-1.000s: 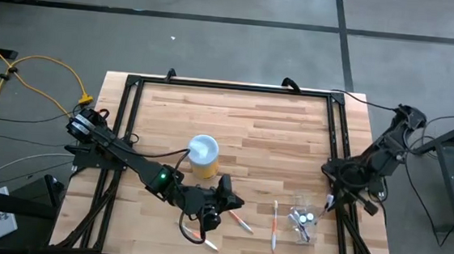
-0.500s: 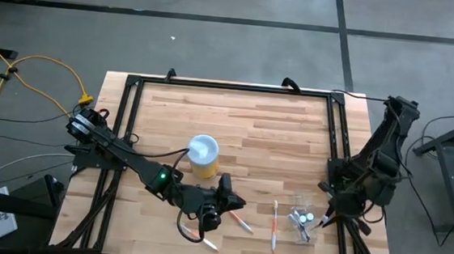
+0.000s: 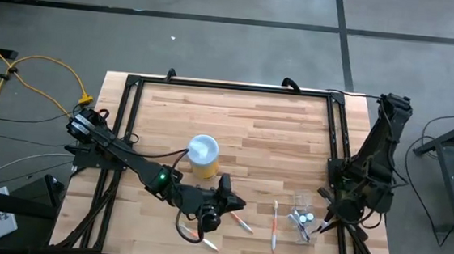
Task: Pick & Place toothbrushing station
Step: Put the purple toothbrush in the bottom section of the transparent organizer
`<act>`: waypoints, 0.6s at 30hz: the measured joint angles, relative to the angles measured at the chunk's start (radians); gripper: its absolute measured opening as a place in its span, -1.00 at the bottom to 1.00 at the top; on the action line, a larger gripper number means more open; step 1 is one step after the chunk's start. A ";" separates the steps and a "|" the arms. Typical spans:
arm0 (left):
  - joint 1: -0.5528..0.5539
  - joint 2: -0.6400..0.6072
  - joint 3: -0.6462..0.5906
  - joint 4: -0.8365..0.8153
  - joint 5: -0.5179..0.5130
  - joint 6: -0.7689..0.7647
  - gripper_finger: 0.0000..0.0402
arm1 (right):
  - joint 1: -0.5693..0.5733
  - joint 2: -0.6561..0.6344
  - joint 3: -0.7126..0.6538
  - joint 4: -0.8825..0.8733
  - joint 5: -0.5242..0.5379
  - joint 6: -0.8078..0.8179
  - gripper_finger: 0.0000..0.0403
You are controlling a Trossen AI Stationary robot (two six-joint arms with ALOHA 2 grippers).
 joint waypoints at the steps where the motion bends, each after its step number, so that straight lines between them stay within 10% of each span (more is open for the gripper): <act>1: 0.000 0.000 0.000 0.004 0.000 0.000 -0.66 | -0.001 -0.007 -0.018 0.010 0.000 0.000 -0.96; 18: 0.000 0.000 0.000 0.018 0.009 0.002 -0.66 | -0.001 -0.075 -0.230 0.226 0.012 0.088 -0.96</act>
